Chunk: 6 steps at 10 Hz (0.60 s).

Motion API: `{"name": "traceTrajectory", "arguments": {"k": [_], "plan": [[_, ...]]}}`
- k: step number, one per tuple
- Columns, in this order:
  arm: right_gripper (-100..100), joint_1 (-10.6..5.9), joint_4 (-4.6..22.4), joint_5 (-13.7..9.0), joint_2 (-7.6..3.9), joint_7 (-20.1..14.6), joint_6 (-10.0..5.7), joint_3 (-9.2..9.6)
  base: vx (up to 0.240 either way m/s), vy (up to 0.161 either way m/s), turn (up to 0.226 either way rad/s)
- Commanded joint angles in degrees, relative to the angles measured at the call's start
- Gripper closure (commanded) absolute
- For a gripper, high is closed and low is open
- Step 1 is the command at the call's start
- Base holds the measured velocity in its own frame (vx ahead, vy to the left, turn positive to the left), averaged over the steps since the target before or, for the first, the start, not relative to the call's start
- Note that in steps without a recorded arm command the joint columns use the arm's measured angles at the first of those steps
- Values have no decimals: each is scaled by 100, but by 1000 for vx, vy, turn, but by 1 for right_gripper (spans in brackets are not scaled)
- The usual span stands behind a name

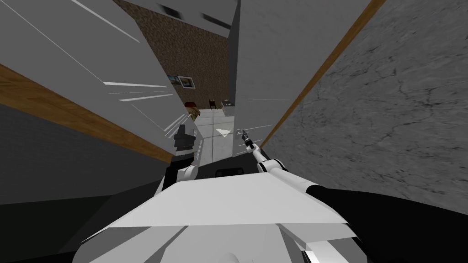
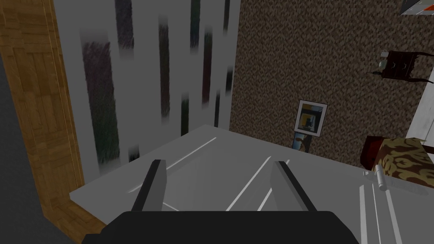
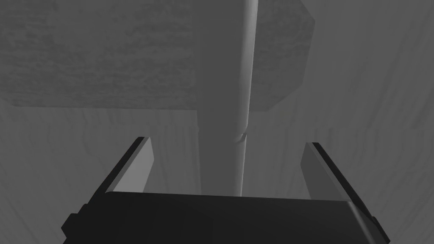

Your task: Push the door open

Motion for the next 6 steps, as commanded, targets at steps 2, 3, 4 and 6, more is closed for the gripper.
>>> {"name": "traceTrajectory", "arguments": {"k": [2,3,4,6], "plan": [[100,0,0,0,0,0,0,0,43,9,1],[100,0,0,0,0,0,0,0,-27,-10,10],[100,0,0,0,0,0,0,0,-16,-8,18],[100,0,0,0,0,0,0,0,0,0,0]]}}
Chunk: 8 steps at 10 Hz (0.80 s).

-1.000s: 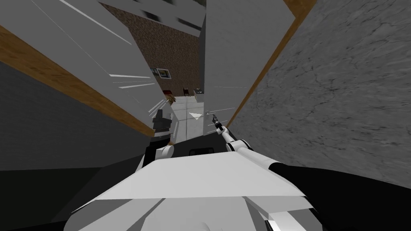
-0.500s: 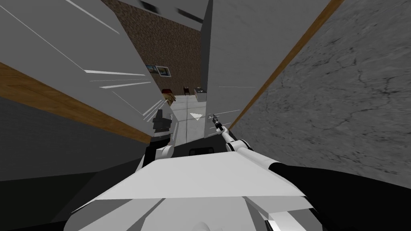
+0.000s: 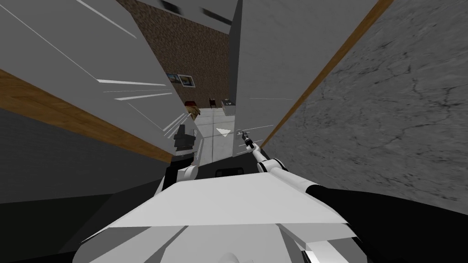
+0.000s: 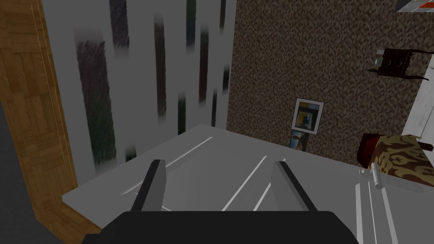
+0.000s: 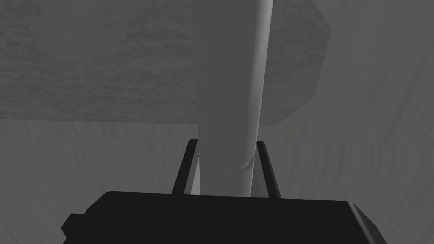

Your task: Push the door open

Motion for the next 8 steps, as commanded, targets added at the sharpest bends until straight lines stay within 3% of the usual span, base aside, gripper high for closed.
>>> {"name": "traceTrajectory", "arguments": {"k": [1,8], "plan": [[100,40,18,2,8,-3,-3,8,0,0,0],[100,30,34,-136,-62,185,49,-283,141,63,-27]]}}
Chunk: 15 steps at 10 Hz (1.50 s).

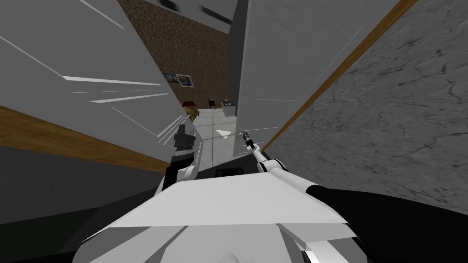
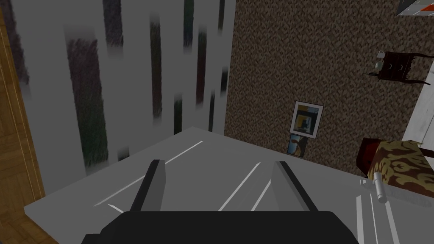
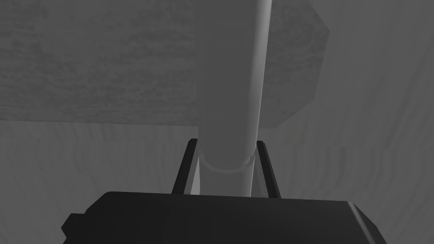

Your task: Push the door open

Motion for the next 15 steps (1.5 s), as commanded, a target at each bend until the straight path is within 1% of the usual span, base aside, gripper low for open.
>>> {"name": "traceTrajectory", "arguments": {"k": [1,4,5,7,8,9,10,11,12,13,14,15], "plan": [[100,-11,11,-50,-78,48,8,-115,148,105,-48],[100,12,38,-155,-127,191,46,-334,178,132,-59],[100,16,42,-174,-135,217,53,-374,169,102,-81],[100,33,62,-252,-171,323,81,-535,181,123,-72],[100,33,62,-252,-171,323,81,-535,112,96,-40],[100,45,77,-311,-198,404,102,-659,132,111,-25],[100,54,87,-351,-216,458,116,-741,169,163,-106],[100,58,91,-370,-225,484,123,-781,136,149,-93],[100,66,101,-408,-243,537,137,-861,120,142,-71],[100,66,101,-408,-243,537,137,-861,120,84,-34],[100,78,115,-464,-268,612,157,-975,160,98,-43],[100,82,119,-482,-276,636,163,-1013,160,117,-51]]}}
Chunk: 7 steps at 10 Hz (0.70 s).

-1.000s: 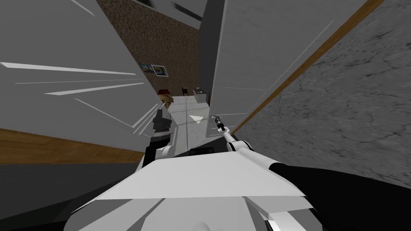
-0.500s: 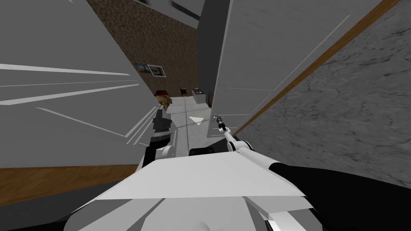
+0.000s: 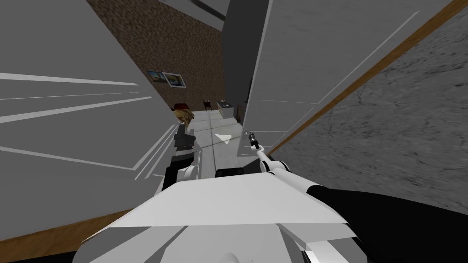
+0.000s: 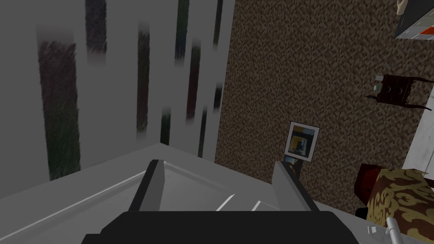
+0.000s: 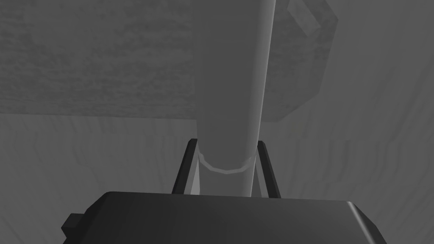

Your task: Push the door open

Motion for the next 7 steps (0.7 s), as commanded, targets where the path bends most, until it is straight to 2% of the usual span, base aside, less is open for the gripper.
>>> {"name": "traceTrajectory", "arguments": {"k": [1,2,3,5,6,7], "plan": [[100,23,-65,-58,-67,74,29,-132,151,115,-58],[100,23,-65,-58,-67,74,29,-132,111,80,-46],[100,33,-53,-104,-88,137,46,-228,153,101,-70],[100,33,-53,-104,-88,137,46,-228,93,56,-26],[100,44,-41,-156,-112,208,65,-335,128,113,-38],[100,46,-38,-167,-117,223,69,-358,164,147,-90]]}}
